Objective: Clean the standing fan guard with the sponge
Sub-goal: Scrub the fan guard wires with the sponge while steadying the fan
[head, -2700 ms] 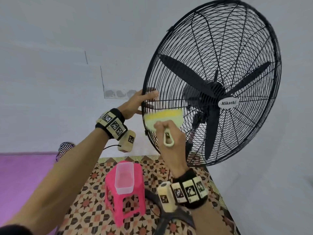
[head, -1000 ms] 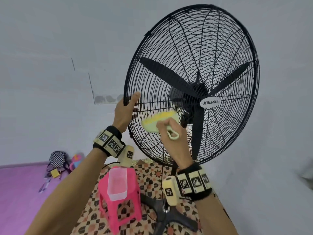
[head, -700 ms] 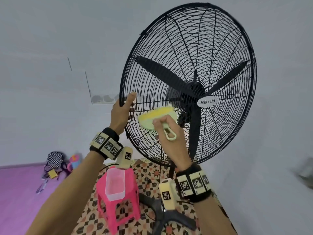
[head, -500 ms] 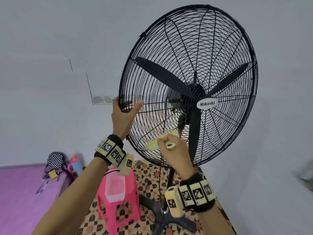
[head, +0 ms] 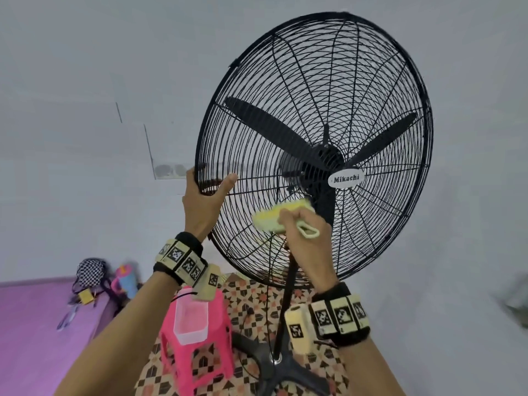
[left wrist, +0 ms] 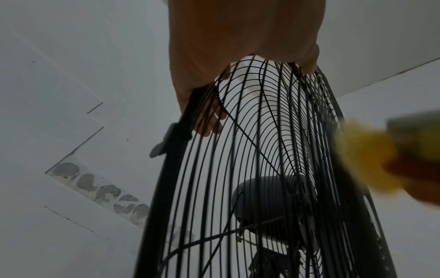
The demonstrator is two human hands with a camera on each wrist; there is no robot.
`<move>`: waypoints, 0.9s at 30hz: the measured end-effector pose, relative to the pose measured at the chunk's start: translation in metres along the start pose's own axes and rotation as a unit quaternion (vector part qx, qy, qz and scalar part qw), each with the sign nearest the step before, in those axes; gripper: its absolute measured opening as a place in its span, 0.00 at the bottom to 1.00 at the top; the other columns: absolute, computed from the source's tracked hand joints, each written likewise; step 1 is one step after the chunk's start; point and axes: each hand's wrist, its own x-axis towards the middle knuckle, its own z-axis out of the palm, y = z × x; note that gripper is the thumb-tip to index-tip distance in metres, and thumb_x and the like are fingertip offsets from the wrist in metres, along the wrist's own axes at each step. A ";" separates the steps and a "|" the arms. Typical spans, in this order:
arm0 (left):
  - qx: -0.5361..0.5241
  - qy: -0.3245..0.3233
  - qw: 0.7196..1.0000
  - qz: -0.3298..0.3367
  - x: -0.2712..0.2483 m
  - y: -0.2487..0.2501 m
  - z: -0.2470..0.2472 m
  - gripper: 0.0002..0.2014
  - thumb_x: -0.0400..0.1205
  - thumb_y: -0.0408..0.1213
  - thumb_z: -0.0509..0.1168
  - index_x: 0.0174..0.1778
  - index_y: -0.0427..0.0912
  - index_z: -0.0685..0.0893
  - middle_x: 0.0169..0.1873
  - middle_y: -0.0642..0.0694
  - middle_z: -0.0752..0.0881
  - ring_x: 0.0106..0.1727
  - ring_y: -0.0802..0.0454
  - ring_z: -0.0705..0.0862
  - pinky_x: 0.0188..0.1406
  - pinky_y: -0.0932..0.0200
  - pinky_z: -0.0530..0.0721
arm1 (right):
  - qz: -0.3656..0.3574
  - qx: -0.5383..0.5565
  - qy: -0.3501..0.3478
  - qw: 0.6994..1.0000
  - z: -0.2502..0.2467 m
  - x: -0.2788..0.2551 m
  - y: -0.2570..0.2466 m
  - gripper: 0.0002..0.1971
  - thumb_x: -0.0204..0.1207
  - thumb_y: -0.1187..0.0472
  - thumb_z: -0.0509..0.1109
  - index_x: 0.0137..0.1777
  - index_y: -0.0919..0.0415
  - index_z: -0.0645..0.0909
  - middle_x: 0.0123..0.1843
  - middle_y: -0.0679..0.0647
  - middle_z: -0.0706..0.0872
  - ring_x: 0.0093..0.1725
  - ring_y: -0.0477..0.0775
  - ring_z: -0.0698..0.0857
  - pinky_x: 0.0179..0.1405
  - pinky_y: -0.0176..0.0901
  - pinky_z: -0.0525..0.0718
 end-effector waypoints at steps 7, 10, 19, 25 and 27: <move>0.006 -0.004 1.000 -0.011 0.005 0.002 -0.001 0.42 0.70 0.76 0.75 0.73 0.56 0.74 0.59 0.51 0.89 0.61 0.51 0.89 0.65 0.36 0.88 | 0.042 -0.092 0.011 0.995 0.007 0.006 0.009 0.15 0.81 0.55 0.74 0.33 0.59 0.83 0.27 0.49 0.87 0.24 0.44 0.81 0.24 0.40 0.77; 0.001 -0.007 1.000 -0.012 0.004 -0.001 -0.002 0.40 0.70 0.75 0.76 0.72 0.58 0.75 0.59 0.53 0.89 0.61 0.51 0.89 0.64 0.36 0.89 | 0.019 -0.055 -0.004 0.998 0.003 0.002 0.002 0.13 0.83 0.56 0.74 0.37 0.60 0.85 0.33 0.49 0.90 0.30 0.47 0.88 0.23 0.38 0.81; -0.015 -0.018 0.999 -0.026 0.006 0.001 -0.005 0.38 0.68 0.75 0.78 0.69 0.63 0.76 0.62 0.52 0.89 0.64 0.49 0.89 0.66 0.34 0.88 | 0.088 -0.084 -0.049 0.991 -0.008 0.014 0.013 0.12 0.82 0.57 0.74 0.38 0.63 0.87 0.39 0.54 0.92 0.37 0.60 0.93 0.31 0.52 0.91; -0.015 -0.025 0.999 -0.024 0.004 0.002 -0.004 0.38 0.68 0.74 0.78 0.69 0.60 0.77 0.59 0.53 0.89 0.62 0.50 0.90 0.64 0.33 0.88 | 0.026 0.042 0.048 0.998 -0.024 0.035 -0.013 0.14 0.88 0.54 0.69 0.44 0.61 0.87 0.45 0.51 0.91 0.38 0.53 0.92 0.28 0.37 0.85; -0.015 -0.026 0.999 -0.024 0.004 0.006 -0.004 0.40 0.67 0.75 0.78 0.69 0.59 0.77 0.58 0.54 0.89 0.61 0.52 0.89 0.65 0.34 0.88 | 0.056 0.013 0.040 0.998 -0.021 0.031 0.003 0.13 0.87 0.56 0.71 0.41 0.58 0.87 0.47 0.53 0.92 0.38 0.57 0.92 0.30 0.44 0.85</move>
